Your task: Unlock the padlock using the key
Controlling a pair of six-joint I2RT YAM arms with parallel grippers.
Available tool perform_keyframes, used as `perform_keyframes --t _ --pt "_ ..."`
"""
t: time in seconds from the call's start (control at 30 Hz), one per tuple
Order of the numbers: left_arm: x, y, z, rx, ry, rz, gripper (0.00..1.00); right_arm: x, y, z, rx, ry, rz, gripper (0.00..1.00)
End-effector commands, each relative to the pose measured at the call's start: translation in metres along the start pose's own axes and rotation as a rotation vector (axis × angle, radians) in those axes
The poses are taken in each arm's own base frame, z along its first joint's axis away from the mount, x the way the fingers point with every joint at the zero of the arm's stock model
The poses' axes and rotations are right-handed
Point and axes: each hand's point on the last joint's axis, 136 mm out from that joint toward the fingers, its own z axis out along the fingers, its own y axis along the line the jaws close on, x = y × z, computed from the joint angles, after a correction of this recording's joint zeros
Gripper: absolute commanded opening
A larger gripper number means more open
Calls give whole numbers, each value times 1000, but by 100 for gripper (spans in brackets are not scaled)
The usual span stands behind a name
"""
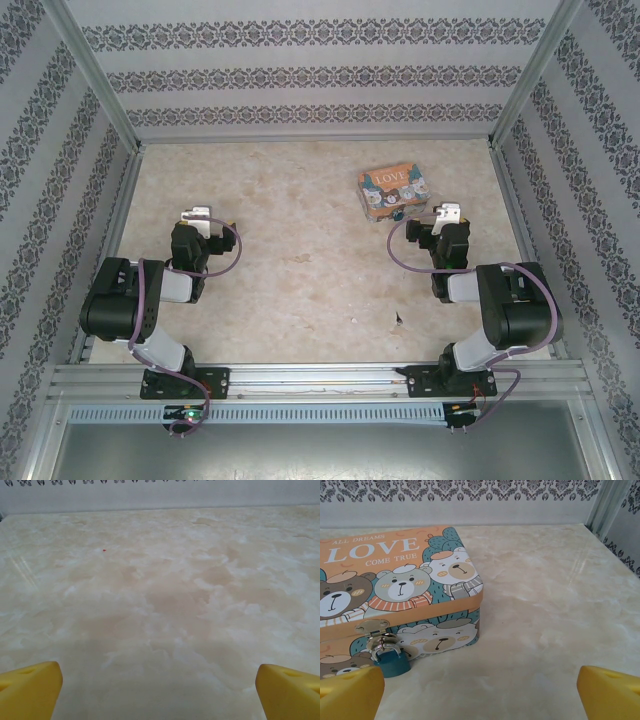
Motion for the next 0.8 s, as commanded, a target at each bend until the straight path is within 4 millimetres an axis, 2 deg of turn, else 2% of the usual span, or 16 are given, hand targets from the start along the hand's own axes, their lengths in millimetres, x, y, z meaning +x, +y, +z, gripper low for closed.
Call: perform_keyframes --t 0.0,0.43,0.53,0.67,0.77 --pt "-6 6 2 -23 -4 1 99 -13 -2 1 6 -31 14 98" --pt "-9 6 -7 -17 -53 -5 99 -13 -2 0 6 -34 16 98" --pt "-18 8 -13 -32 -60 -4 99 -13 -5 0 20 -36 20 98" --pt "-39 22 -23 -113 -43 -34 99 -19 -15 -4 74 -42 46 98" --pt "-55 27 -32 -142 -28 -74 99 -26 -12 -6 55 -44 38 98"
